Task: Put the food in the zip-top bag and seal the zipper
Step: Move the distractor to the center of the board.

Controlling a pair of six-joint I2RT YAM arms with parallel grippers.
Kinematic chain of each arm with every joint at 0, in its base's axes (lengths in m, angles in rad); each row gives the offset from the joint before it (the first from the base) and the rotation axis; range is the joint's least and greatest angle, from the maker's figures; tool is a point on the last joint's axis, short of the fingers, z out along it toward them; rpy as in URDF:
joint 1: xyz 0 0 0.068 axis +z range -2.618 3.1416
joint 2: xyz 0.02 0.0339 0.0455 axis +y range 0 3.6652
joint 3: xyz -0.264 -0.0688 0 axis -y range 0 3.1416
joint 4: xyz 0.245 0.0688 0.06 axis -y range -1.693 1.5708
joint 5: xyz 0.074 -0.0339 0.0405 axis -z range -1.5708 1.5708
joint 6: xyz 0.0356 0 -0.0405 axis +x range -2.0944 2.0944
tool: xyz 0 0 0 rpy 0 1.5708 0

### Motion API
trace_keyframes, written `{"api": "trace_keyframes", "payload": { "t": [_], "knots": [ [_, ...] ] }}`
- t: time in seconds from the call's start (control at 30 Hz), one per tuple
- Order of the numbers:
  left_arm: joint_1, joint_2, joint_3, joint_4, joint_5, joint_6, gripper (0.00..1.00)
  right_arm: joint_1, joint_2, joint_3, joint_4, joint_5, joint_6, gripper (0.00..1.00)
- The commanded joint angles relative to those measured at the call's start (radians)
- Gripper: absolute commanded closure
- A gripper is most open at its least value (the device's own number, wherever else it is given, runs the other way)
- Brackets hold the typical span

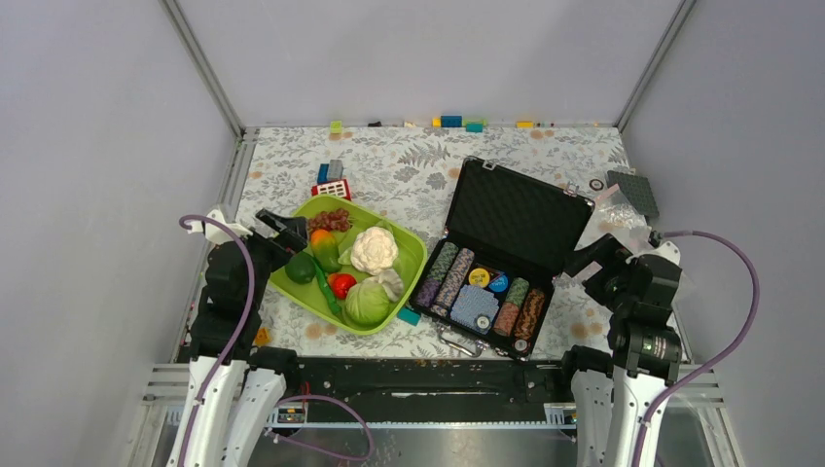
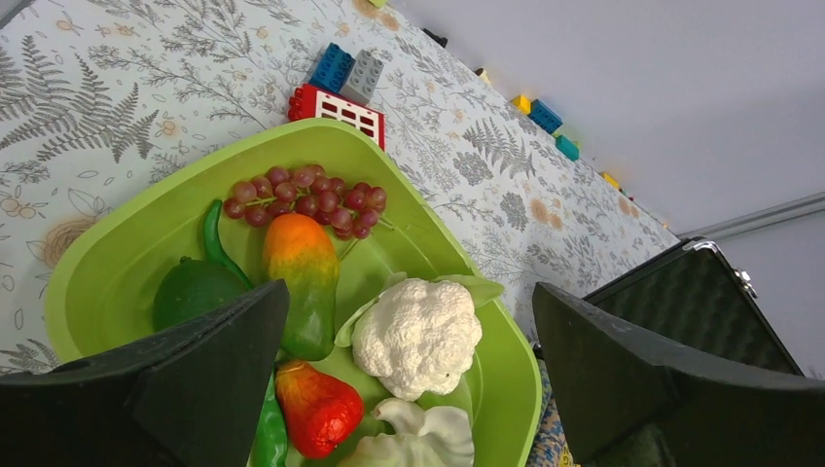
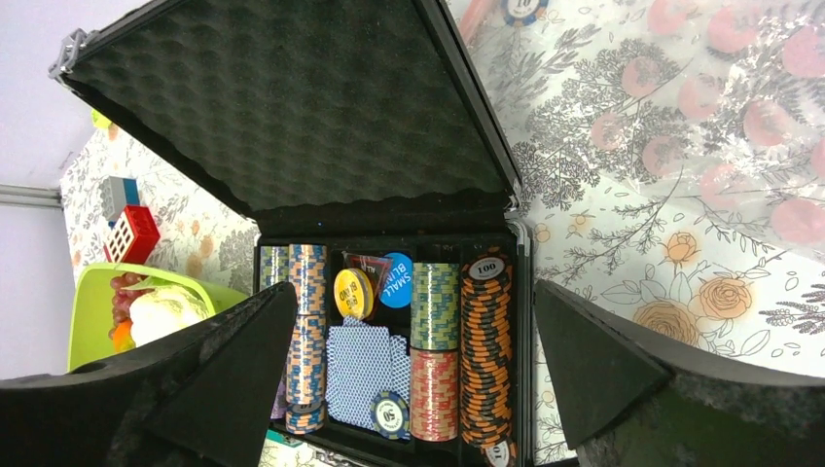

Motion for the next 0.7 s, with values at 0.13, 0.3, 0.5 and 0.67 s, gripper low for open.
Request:
{"api": "trace_keyframes", "payload": {
  "t": [0.13,0.3,0.5,0.67],
  "knots": [
    [0.003,0.027,-0.031,0.106,0.083,0.016,0.01,0.003,0.060,-0.140,-0.028,-0.082,0.017,0.00],
    [0.003,0.077,-0.052,0.149,0.131,0.020,0.01,0.006,0.251,-0.210,-0.050,-0.068,0.024,0.05],
    [0.003,0.127,-0.057,0.158,0.154,0.025,0.01,0.046,0.361,-0.272,0.093,0.096,0.087,0.16],
    [0.003,0.143,-0.068,0.180,0.171,0.029,0.01,0.047,0.424,-0.320,0.223,0.104,0.101,0.38]
  ]
}}
